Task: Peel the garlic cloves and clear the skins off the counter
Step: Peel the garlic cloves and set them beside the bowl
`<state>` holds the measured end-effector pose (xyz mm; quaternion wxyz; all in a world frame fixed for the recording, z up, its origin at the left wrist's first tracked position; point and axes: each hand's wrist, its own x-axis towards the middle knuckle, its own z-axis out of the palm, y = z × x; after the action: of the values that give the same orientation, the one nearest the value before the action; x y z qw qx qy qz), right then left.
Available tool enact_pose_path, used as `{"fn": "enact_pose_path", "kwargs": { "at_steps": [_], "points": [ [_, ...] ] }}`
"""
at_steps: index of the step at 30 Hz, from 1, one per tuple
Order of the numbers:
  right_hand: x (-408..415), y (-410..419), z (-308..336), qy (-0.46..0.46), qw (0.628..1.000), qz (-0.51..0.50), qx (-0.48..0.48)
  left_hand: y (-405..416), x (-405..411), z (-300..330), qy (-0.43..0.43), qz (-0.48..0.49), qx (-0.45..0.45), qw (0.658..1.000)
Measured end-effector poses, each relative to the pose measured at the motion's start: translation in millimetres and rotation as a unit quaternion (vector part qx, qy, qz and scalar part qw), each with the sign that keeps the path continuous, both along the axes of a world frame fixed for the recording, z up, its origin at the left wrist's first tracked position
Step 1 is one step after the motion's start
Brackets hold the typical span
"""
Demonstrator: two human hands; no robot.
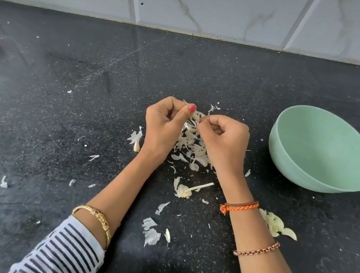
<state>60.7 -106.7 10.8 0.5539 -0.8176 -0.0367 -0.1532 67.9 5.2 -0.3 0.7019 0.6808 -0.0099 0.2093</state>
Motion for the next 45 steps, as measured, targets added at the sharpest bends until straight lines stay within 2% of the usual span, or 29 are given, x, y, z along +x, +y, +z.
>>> {"fn": "enact_pose_path", "kwargs": {
  "at_steps": [7, 12, 16, 20, 24, 30, 36, 45],
  "points": [
    [-0.5, -2.5, 3.5, -0.007, 0.999, 0.023, 0.043, 1.9, 0.0, 3.3, 0.046, -0.046, -0.049, 0.997],
    [5.4, -16.8, 8.0, -0.022, 0.993, -0.061, 0.103, 4.2, -0.3, 7.4, 0.092, -0.128, -0.140, 0.977],
    [4.4, -14.6, 8.5, -0.042, 0.992, -0.066, 0.096, 9.3, 2.0, 9.5, 0.104, -0.093, -0.161, 0.977],
    [3.3, -8.3, 1.1, -0.017, 0.997, -0.037, 0.070, 5.1, -0.5, 10.5, 0.119, -0.023, -0.146, 0.982],
    [4.3, -10.6, 3.2, -0.042, 0.997, 0.028, 0.051, 5.8, 1.8, 9.5, 0.122, 0.010, -0.142, 0.982],
    [3.1, -7.4, 3.1, -0.050, 0.997, 0.058, 0.000, 4.4, 2.1, 6.9, 0.091, 0.012, -0.136, 0.987],
    [4.0, -7.1, 0.7, -0.062, 0.995, 0.069, -0.026, 1.6, -0.4, 4.7, 0.036, 0.017, -0.071, 0.997],
    [5.4, -8.8, -3.8, -0.052, 0.992, 0.048, -0.108, 0.7, -2.5, 4.4, 0.004, -0.013, 0.001, 1.000]
  ]
}}
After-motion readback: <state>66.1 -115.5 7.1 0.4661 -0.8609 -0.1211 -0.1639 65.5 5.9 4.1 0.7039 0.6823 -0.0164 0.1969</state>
